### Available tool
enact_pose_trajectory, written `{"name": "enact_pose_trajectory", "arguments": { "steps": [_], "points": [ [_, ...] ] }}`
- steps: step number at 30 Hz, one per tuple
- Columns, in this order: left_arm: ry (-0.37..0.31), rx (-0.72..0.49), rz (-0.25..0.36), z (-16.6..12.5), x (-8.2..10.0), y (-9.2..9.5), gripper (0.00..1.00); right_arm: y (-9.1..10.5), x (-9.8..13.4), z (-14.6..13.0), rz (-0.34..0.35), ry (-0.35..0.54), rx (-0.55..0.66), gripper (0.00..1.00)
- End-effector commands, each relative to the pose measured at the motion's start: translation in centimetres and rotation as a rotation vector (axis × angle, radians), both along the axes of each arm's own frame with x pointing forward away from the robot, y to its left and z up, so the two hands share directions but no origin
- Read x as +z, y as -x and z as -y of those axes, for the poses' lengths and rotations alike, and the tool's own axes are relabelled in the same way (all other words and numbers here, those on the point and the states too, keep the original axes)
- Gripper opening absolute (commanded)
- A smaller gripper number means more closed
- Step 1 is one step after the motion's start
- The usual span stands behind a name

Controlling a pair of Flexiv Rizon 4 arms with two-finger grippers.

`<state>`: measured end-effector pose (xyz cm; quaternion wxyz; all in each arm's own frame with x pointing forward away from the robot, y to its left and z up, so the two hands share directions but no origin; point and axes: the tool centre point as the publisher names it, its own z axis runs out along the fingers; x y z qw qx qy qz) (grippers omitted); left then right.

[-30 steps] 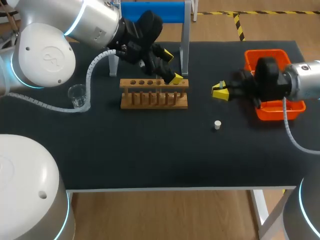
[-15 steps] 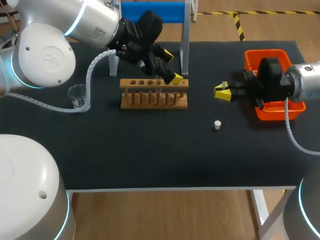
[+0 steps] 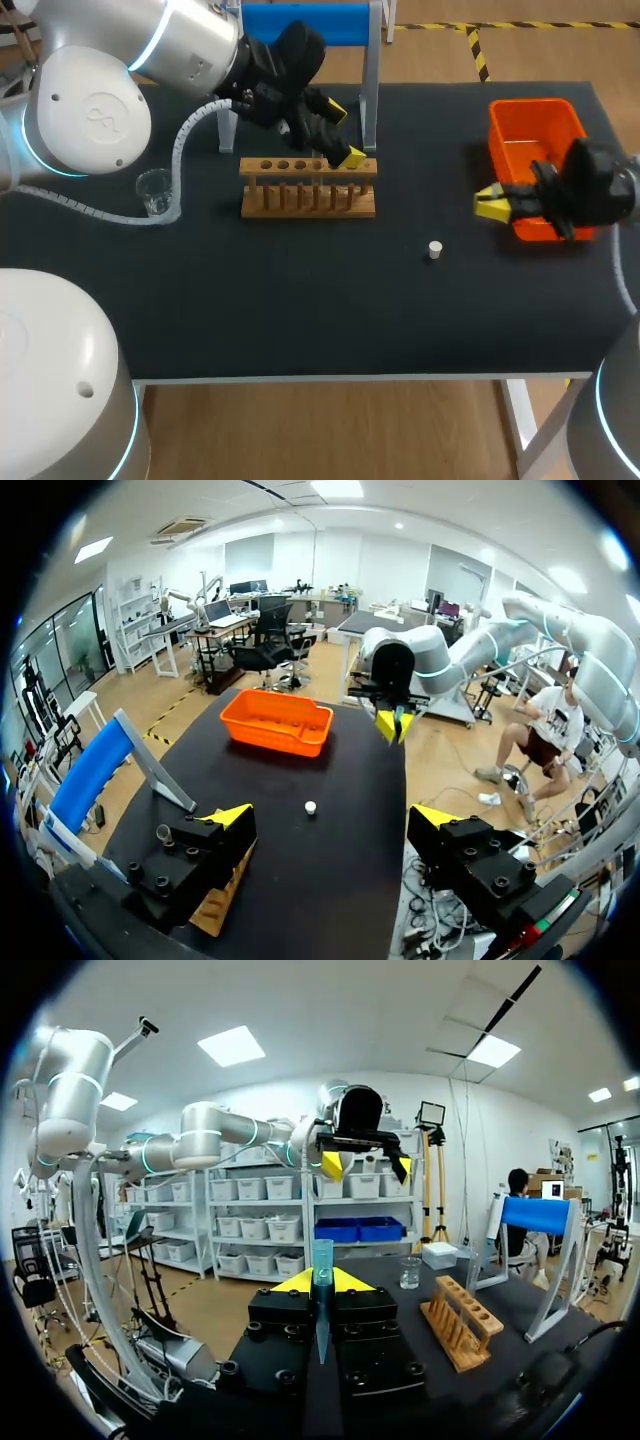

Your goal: Invert the test tube, pick up the pipette, mount the tip to pipette, aspirate from beaker and dispense into the tube, eject the tip, return the pipette, and cap with the stopper.

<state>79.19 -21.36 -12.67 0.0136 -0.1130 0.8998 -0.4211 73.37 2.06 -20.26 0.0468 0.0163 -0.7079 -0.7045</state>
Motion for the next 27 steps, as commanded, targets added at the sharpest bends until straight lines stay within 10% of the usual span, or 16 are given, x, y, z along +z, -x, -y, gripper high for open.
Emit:
{"name": "enact_pose_trajectory", "arguments": {
  "steps": [1,27],
  "points": [
    [-0.003,-0.002,-0.002,-0.1,0.1,0.0,1.00,1.9,-0.3,2.9,0.008,-0.007,-0.011,0.00],
    [-0.003,-0.002,-0.002,-0.1,0.1,0.0,1.00,0.1,-1.1,4.8,0.001,-0.024,0.030,0.00]
  ]
}}
